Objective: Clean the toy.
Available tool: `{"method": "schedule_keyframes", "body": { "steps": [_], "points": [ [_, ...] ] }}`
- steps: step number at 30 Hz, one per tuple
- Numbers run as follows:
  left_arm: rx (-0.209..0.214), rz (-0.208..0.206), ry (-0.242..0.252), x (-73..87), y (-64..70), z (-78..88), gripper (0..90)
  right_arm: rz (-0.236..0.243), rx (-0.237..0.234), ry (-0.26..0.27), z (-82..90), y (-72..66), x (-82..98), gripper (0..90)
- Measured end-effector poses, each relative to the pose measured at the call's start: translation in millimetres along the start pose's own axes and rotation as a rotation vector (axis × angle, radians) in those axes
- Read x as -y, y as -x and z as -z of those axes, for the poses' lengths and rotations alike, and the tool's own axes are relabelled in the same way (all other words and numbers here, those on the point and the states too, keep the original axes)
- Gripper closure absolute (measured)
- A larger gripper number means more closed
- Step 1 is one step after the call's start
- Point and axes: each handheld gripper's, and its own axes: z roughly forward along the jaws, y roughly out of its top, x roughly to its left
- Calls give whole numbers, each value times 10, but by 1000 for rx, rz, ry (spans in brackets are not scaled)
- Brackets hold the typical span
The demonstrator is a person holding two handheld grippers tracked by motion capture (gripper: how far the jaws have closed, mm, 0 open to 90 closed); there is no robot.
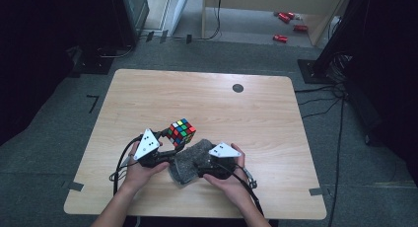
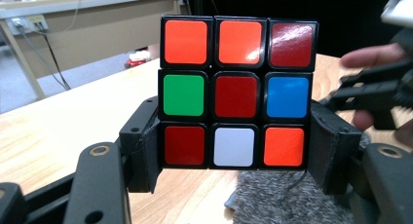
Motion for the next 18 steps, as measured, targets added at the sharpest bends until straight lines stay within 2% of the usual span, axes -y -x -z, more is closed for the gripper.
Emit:
{"method": "schedule_keyframes", "body": {
  "steps": [6, 13, 15, 16, 18],
  "points": [
    [-17, 21, -16, 2, -30, -3, 350, 46, 22, -94, -145, -88, 81, 128],
    [-6, 51, -17, -2, -53, 14, 350, 23, 21, -136, -172, -63, 93, 154],
    [8, 59, -21, -3, -50, 11, 350, 23, 14, -133, -157, -61, 102, 223],
    [15, 61, -24, -4, -50, 7, 351, 23, 11, -126, -140, -61, 111, 294],
    [29, 72, -26, -3, -47, -1, 350, 21, 2, -105, -97, -41, 130, 515]
  ]
}}
